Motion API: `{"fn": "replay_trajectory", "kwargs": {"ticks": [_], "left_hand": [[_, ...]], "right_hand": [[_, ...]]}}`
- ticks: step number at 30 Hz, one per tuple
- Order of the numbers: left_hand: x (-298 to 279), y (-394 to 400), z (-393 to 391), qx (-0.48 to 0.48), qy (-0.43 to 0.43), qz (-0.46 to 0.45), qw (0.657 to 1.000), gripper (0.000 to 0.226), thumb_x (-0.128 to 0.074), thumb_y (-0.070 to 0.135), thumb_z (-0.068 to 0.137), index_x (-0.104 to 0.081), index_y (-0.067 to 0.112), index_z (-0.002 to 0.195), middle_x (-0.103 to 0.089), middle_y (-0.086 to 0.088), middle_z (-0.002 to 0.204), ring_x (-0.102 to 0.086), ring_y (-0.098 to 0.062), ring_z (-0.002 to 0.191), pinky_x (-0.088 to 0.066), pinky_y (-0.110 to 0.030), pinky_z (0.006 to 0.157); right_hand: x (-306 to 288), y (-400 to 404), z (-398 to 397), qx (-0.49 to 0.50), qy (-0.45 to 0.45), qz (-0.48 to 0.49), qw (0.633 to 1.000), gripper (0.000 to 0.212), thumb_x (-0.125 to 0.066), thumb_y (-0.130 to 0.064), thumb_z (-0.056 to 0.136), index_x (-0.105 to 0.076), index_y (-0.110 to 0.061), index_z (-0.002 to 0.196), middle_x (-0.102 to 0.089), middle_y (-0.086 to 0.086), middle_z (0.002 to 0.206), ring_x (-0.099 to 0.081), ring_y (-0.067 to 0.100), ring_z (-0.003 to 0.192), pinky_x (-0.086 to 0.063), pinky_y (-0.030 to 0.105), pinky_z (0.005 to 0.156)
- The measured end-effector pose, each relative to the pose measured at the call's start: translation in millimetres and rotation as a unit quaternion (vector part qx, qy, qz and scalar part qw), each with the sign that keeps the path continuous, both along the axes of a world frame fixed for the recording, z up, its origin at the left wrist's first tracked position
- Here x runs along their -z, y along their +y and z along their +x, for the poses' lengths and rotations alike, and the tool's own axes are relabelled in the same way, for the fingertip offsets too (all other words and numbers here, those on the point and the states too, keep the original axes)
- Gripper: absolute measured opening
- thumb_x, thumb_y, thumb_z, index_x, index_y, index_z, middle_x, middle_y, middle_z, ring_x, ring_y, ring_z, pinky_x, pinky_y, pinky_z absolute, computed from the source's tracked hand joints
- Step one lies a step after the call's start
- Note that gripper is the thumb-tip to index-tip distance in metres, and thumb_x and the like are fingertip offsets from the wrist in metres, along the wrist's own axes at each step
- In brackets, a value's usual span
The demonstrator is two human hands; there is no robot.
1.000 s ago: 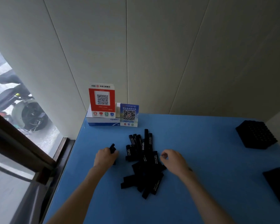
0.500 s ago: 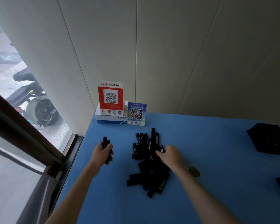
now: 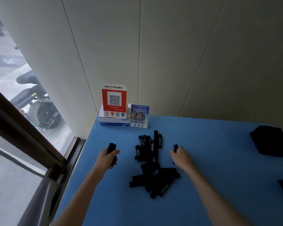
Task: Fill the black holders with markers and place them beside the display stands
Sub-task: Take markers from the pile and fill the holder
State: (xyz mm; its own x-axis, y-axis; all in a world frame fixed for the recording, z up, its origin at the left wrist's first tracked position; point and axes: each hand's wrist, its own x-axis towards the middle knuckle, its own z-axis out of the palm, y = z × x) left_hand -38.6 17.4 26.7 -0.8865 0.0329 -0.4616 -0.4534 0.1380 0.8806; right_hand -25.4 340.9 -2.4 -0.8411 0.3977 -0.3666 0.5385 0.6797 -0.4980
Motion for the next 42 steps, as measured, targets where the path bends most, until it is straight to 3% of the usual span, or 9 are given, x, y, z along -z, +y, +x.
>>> {"fn": "replay_trajectory", "kwargs": {"ticks": [2, 5, 9, 17, 22, 25, 27, 31, 42], "left_hand": [[-1, 8, 0, 0.017, -0.003, 0.002, 1.0, 0.012, -0.063, 0.014, 0.095, -0.057, 0.004, 0.094, -0.057, -0.009, 0.063, -0.05, -0.017, 0.051, -0.034, -0.027, 0.046], [-6, 25, -1, 0.048, -0.001, 0.002, 0.999, 0.017, -0.064, 0.015, 0.094, -0.062, -0.002, 0.096, -0.059, -0.01, 0.061, -0.05, -0.017, 0.048, -0.033, -0.027, 0.044], [-16, 55, 3, 0.094, 0.017, 0.026, 0.995, 0.016, -0.061, 0.015, 0.097, -0.058, 0.0, 0.095, -0.057, -0.013, 0.06, -0.047, -0.02, 0.047, -0.029, -0.026, 0.041], [-36, 133, 26, 0.175, 0.034, 0.041, 0.983, 0.018, -0.061, 0.013, 0.096, -0.051, 0.007, 0.082, -0.05, -0.008, 0.058, -0.04, -0.017, 0.042, -0.027, -0.021, 0.04], [-48, 181, 58, 0.235, 0.053, 0.045, 0.97, 0.026, -0.065, 0.017, 0.093, -0.049, 0.006, 0.075, -0.049, -0.01, 0.057, -0.041, -0.016, 0.042, -0.031, -0.024, 0.043], [-53, 211, 89, 0.252, 0.055, 0.036, 0.966, 0.026, -0.066, 0.019, 0.091, -0.051, 0.007, 0.074, -0.054, -0.007, 0.057, -0.045, -0.014, 0.042, -0.033, -0.023, 0.044], [-54, 232, 113, 0.255, 0.054, 0.035, 0.965, 0.025, -0.067, 0.018, 0.091, -0.051, 0.008, 0.074, -0.054, -0.008, 0.059, -0.045, -0.014, 0.043, -0.032, -0.023, 0.043], [-55, 273, 168, 0.241, 0.05, 0.046, 0.968, 0.018, -0.069, 0.017, 0.09, -0.056, 0.01, 0.079, -0.05, -0.005, 0.057, -0.042, -0.015, 0.045, -0.03, -0.025, 0.045], [-62, 377, 297, 0.231, 0.063, 0.042, 0.97, 0.017, -0.063, 0.008, 0.091, -0.051, 0.007, 0.079, -0.052, -0.006, 0.054, -0.041, -0.02, 0.044, -0.026, -0.029, 0.046]], "right_hand": [[-9, 6, 7, 0.044, 0.041, -0.053, 0.997, 0.032, -0.045, -0.037, 0.093, -0.053, -0.007, 0.088, -0.063, 0.01, 0.079, -0.067, 0.031, 0.068, -0.058, 0.043, 0.068], [-26, 16, 25, 0.11, 0.083, -0.155, 0.978, 0.033, -0.045, -0.033, 0.097, -0.06, -0.006, 0.086, -0.058, 0.009, 0.059, -0.062, 0.025, 0.047, -0.06, 0.04, 0.055], [-43, 29, 65, 0.165, 0.095, -0.299, 0.935, 0.022, -0.055, -0.027, 0.098, -0.061, -0.007, 0.09, -0.051, 0.008, 0.063, -0.053, 0.019, 0.049, -0.05, 0.03, 0.049], [-54, 75, 184, 0.224, 0.118, -0.257, 0.933, 0.022, -0.059, -0.026, 0.098, -0.053, -0.01, 0.084, -0.051, 0.003, 0.065, -0.043, 0.011, 0.048, -0.035, 0.023, 0.045], [-58, 110, 253, 0.273, 0.161, -0.203, 0.926, 0.028, -0.058, -0.028, 0.099, -0.059, -0.007, 0.08, -0.062, 0.005, 0.067, -0.046, 0.013, 0.05, -0.037, 0.023, 0.047], [-61, 135, 290, 0.3, 0.18, -0.197, 0.916, 0.02, -0.057, -0.02, 0.099, -0.056, -0.007, 0.084, -0.058, -0.008, 0.055, -0.043, 0.011, 0.046, -0.036, 0.021, 0.044], [-59, 152, 317, 0.312, 0.187, -0.207, 0.908, 0.017, -0.056, -0.017, 0.099, -0.056, -0.006, 0.085, -0.053, -0.008, 0.051, -0.04, 0.011, 0.045, -0.034, 0.022, 0.043], [-60, 185, 373, 0.325, 0.214, -0.244, 0.888, 0.016, -0.056, -0.021, 0.099, -0.055, -0.008, 0.089, -0.052, 0.004, 0.068, -0.045, 0.012, 0.05, -0.036, 0.024, 0.046], [-67, 264, 476, 0.272, 0.228, -0.295, 0.887, 0.007, -0.053, -0.024, 0.101, -0.056, -0.018, 0.102, -0.058, 0.0, 0.079, -0.048, 0.008, 0.061, -0.039, 0.018, 0.049]]}}
